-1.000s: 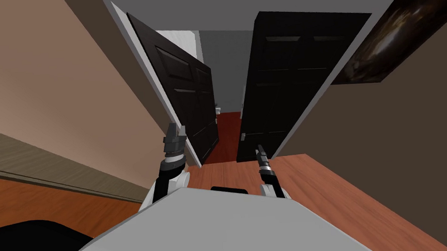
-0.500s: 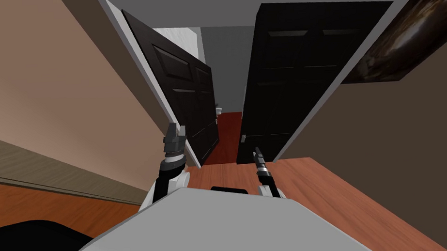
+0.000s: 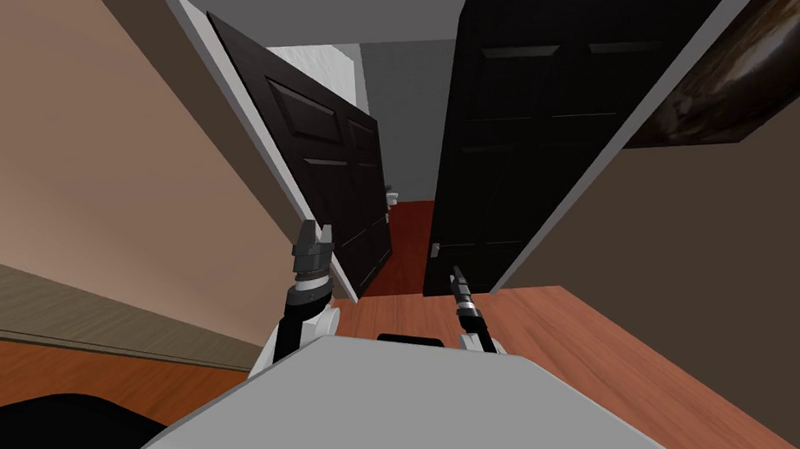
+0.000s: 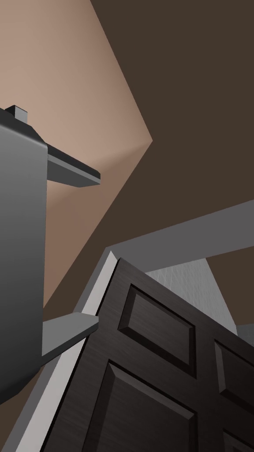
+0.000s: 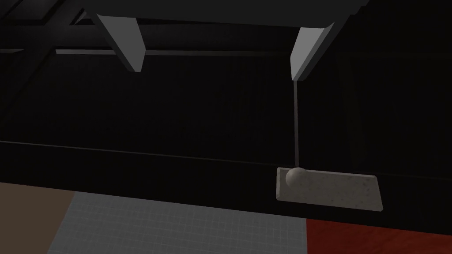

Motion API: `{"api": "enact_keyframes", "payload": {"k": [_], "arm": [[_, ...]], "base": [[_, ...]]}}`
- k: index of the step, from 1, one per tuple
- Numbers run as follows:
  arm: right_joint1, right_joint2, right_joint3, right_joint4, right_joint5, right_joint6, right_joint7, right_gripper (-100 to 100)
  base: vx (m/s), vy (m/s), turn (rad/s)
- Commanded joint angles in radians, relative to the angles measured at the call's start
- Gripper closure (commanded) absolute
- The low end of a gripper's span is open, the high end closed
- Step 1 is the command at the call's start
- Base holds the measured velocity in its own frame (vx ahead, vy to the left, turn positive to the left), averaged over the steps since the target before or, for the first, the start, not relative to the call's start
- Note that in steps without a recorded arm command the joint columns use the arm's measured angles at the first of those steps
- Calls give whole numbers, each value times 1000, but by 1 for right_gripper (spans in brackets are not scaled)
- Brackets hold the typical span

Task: Push the door open

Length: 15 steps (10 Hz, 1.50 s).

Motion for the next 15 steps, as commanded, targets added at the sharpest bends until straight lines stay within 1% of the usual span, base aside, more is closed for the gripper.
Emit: {"api": "enact_keyframes", "payload": {"k": [1,2,5,6,9,13,14,15], "arm": [[-20,5,8,50,-1,-15,-4,-100],[-20,5,8,57,-1,-15,-4,-100],[-49,11,21,145,-3,-42,-15,-100],[-49,11,21,148,-3,-42,-15,-100],[-75,16,33,226,-5,-64,-23,-100],[-101,24,45,307,-7,-88,-32,-100],[-110,27,49,336,-8,-96,-36,-100],[-114,28,51,347,-8,-99,-37,-100]], "base": [[85,-71,54],[59,-45,24],[66,-49,45],[58,-50,21],[65,-46,36],[87,-62,36],[98,-75,42],[103,-54,30]]}}
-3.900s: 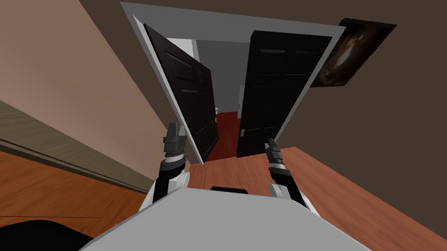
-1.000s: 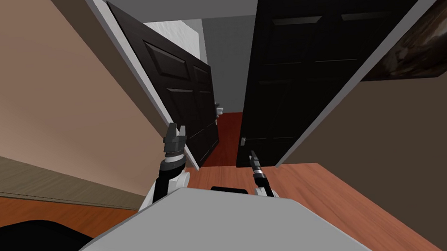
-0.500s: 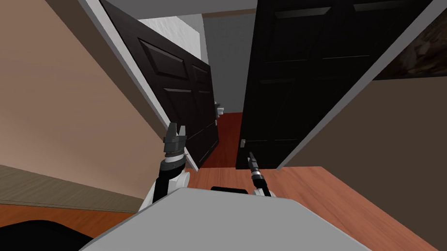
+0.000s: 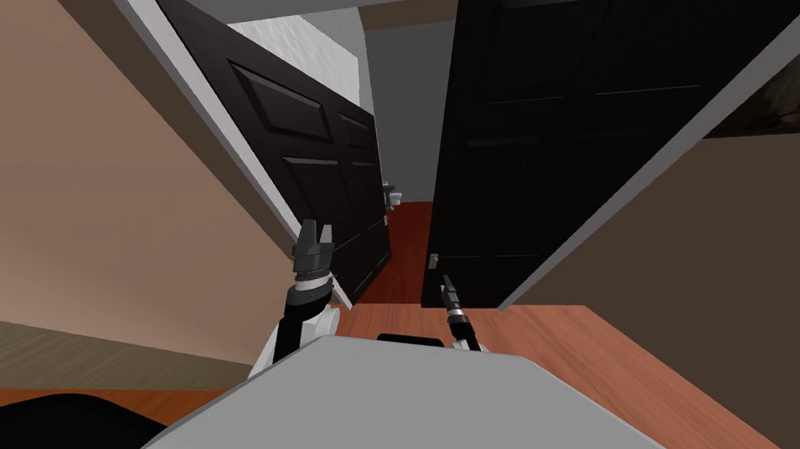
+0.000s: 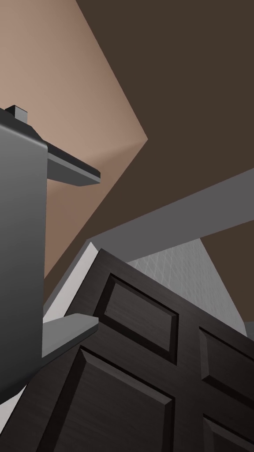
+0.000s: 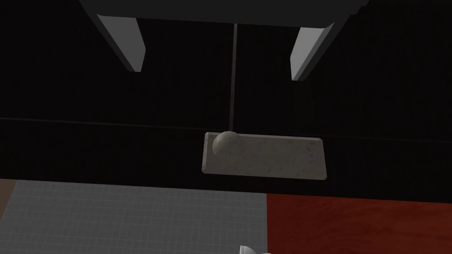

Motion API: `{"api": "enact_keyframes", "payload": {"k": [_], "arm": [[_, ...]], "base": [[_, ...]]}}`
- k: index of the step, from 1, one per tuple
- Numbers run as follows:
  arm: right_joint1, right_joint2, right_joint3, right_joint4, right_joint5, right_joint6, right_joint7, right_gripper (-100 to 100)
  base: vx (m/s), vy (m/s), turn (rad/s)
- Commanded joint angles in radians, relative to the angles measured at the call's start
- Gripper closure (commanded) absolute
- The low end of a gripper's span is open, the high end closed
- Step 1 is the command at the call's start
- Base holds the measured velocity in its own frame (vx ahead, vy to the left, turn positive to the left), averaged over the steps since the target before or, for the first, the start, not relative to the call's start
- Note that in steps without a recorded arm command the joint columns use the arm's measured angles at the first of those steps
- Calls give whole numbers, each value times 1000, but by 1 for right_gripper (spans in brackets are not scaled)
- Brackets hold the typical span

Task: Push the door open

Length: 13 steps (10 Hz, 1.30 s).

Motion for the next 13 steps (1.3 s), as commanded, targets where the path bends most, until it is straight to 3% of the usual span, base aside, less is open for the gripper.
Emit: {"api": "enact_keyframes", "payload": {"k": [1,2,5,11,12,13], "arm": [[-10,3,3,30,-1,-10,-3,-100],[-4,2,2,15,0,-4,-1,-100],[-20,-11,-7,36,-3,-8,0,-100],[-39,0,-19,59,-6,-11,2,-100],[-39,0,-19,59,-6,-11,2,100],[-39,0,-19,59,-6,-11,2,100]], "base": [[88,-35,20],[37,-17,6],[157,6,22],[176,5,17],[-14,0,-7],[-31,0,10]]}}
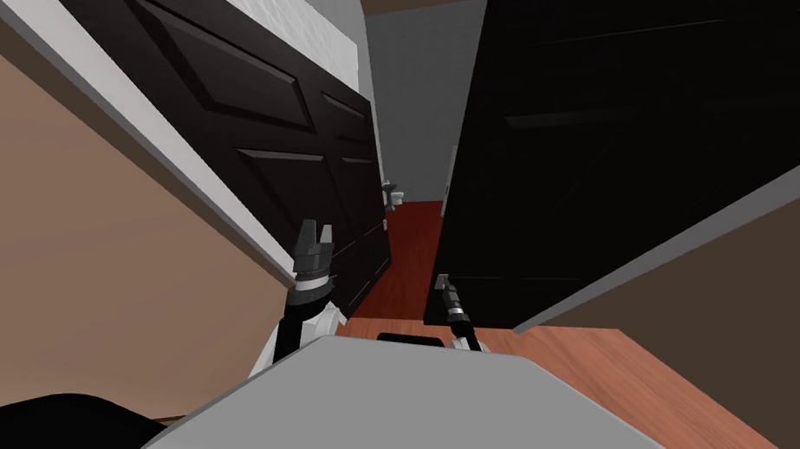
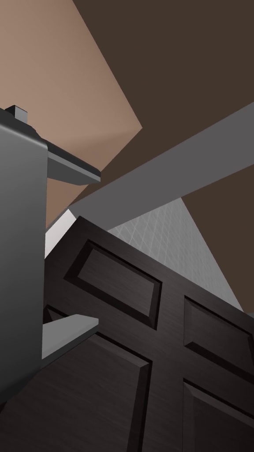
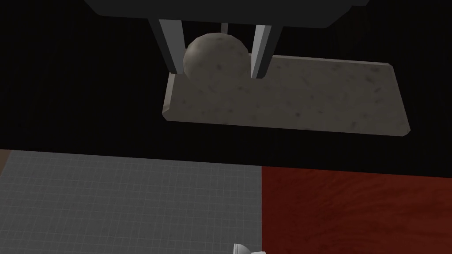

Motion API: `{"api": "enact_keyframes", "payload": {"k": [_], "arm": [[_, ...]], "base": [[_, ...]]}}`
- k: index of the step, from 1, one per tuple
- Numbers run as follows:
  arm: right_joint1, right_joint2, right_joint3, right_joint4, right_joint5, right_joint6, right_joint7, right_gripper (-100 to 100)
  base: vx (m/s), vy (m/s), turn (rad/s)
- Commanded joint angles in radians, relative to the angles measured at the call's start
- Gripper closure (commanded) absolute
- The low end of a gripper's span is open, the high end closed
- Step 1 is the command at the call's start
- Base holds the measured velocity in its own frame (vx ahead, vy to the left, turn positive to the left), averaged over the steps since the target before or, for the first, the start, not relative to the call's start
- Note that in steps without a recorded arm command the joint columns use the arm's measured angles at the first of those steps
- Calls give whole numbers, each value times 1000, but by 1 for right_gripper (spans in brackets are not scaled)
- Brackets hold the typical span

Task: Push the door open

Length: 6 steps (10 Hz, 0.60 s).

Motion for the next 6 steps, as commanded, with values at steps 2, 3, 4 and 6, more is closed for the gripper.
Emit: {"api": "enact_keyframes", "payload": {"k": [2,3,4,6], "arm": [[1,0,0,0,0,0,0,100],[1,0,0,0,0,0,0,100],[1,0,0,0,0,0,0,100],[-5,-5,-10,6,-6,1,8,100]], "base": [[-13,-2,4],[0,0,0],[0,0,0],[139,22,-43]]}}
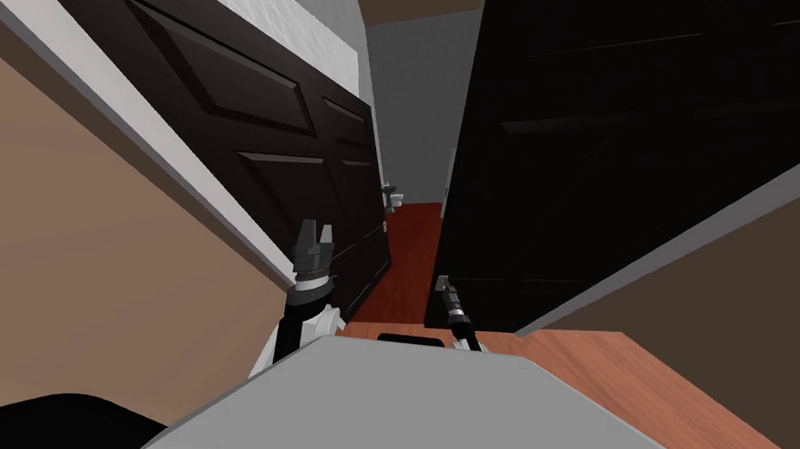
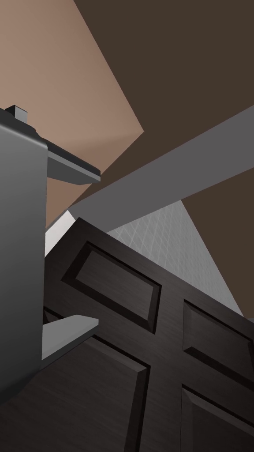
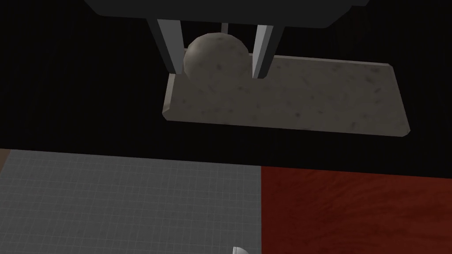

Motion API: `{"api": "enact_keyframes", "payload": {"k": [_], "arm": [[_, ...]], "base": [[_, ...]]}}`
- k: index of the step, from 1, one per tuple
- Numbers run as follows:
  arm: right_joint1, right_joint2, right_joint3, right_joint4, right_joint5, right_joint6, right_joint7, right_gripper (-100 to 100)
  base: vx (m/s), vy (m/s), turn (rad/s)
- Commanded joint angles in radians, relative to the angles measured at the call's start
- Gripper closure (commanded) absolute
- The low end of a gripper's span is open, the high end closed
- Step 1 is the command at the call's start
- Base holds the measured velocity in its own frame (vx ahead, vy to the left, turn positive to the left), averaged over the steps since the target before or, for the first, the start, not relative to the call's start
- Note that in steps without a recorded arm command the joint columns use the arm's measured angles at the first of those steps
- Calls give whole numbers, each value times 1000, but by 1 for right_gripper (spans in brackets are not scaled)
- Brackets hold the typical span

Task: Push the door open

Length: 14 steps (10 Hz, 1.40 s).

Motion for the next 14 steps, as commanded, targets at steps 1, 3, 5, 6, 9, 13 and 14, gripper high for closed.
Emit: {"api": "enact_keyframes", "payload": {"k": [1,3,5,6,9,13,14], "arm": [[-16,-8,-15,7,-7,-11,6,100],[-23,-13,-30,14,-15,-13,16,100],[-32,-16,-48,23,-24,-15,29,100],[-37,-17,-58,28,-30,-17,36,100],[-18,-18,-53,4,-33,-5,37,-100],[4,7,-48,-11,-39,-11,35,-100],[8,19,-47,-14,-40,-12,34,-100]], "base": [[162,18,-42],[177,21,-49],[220,57,-97],[194,15,-110],[3,43,-69],[-211,91,-38],[-221,80,-42]]}}
